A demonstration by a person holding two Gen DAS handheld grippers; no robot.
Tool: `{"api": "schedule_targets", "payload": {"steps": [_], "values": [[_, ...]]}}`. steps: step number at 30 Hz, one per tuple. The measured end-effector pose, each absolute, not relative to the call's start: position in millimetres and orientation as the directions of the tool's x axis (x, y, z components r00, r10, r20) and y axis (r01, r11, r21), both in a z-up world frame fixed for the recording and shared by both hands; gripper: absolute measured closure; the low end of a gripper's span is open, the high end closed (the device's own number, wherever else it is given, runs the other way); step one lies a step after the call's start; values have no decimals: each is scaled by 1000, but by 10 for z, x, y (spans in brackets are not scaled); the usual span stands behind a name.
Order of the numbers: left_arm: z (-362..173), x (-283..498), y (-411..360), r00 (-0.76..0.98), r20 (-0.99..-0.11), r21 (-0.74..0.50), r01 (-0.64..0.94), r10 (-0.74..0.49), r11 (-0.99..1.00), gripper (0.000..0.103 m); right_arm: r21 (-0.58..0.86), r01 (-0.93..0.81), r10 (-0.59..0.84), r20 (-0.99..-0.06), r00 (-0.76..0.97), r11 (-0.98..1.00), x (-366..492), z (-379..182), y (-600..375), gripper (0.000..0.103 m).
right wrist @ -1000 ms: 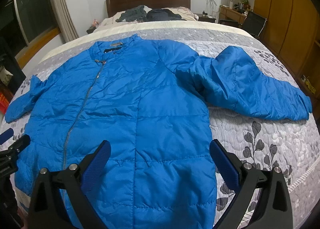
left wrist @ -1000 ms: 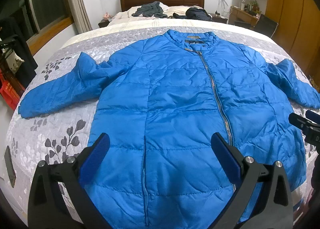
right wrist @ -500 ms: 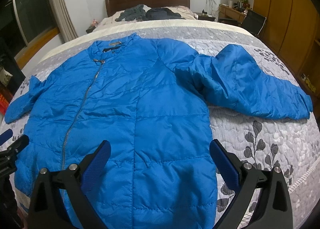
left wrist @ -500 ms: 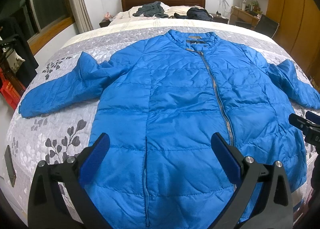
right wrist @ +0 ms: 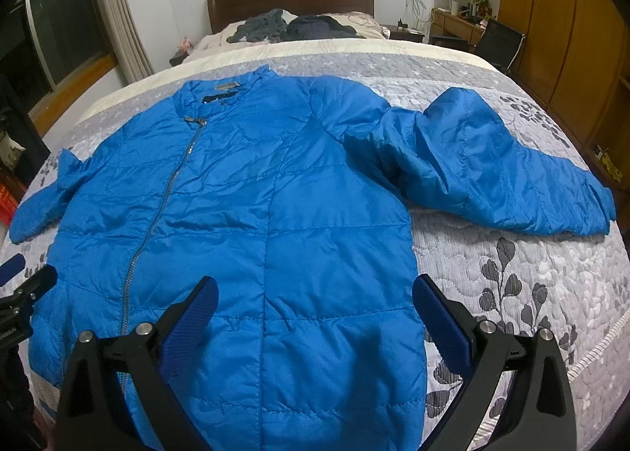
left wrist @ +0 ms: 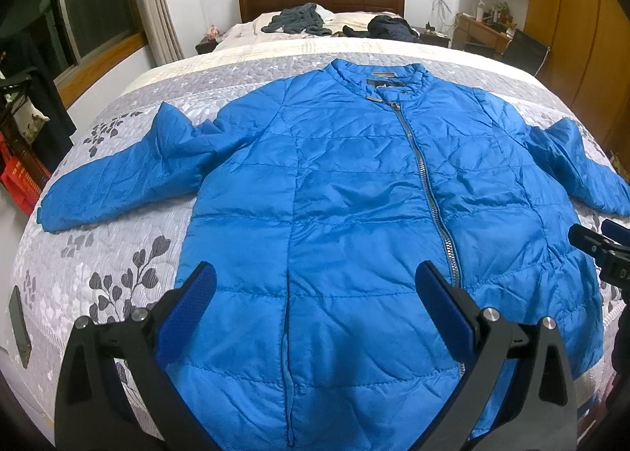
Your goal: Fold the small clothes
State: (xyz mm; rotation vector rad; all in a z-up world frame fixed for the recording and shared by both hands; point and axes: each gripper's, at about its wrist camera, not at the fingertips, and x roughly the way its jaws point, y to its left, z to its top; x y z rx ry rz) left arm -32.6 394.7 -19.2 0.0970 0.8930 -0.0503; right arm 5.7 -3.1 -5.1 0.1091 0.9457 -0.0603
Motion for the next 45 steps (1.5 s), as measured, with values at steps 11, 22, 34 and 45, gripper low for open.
{"api": "schedule_targets", "payload": {"steps": [11,22,34,45], "values": [[-182,-328,3947,627,-779,63,83,-3,995,3,67,96,-2,-807,590,993,38,-25,-31,4],[-155,-347,3940,631,-776,68,84,0,994,3,69,93,0,-804,595,993,17,6,-26,4],[-154,-348,3935,630,-776,68,85,0,994,3,69,94,-1,-802,597,993,5,23,-18,4],[-158,-247,3885,611,-791,54,100,-19,994,3,109,122,15,-805,593,987,54,37,-308,4]]}}
